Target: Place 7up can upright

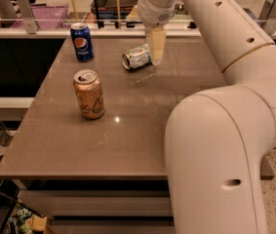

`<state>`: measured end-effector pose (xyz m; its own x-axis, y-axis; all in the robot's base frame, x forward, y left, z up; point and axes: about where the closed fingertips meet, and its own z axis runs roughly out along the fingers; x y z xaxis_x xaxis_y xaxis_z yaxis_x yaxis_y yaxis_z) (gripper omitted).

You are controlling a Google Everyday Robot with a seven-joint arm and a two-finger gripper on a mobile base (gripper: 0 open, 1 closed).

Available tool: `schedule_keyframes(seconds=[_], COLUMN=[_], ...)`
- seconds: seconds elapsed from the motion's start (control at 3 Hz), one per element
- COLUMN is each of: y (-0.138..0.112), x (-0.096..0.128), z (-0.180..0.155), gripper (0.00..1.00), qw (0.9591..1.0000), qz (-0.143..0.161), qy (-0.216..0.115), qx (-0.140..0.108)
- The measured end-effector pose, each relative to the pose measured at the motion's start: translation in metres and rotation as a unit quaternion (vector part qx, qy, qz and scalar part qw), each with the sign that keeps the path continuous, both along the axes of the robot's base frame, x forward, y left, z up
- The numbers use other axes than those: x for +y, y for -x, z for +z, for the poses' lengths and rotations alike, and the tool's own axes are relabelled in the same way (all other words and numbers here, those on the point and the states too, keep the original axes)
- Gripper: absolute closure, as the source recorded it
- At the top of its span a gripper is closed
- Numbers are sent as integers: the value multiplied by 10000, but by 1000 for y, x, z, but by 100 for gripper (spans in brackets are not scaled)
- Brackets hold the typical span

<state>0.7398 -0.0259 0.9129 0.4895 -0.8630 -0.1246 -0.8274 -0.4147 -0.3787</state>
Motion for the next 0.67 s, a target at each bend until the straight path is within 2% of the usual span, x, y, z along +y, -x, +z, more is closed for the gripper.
schedule_keyframes(seconds=[0.67], y=[-27], x=[8], z=[-26], gripper=[0], qw=[9998], qz=[-20], qy=[193], qx=[58])
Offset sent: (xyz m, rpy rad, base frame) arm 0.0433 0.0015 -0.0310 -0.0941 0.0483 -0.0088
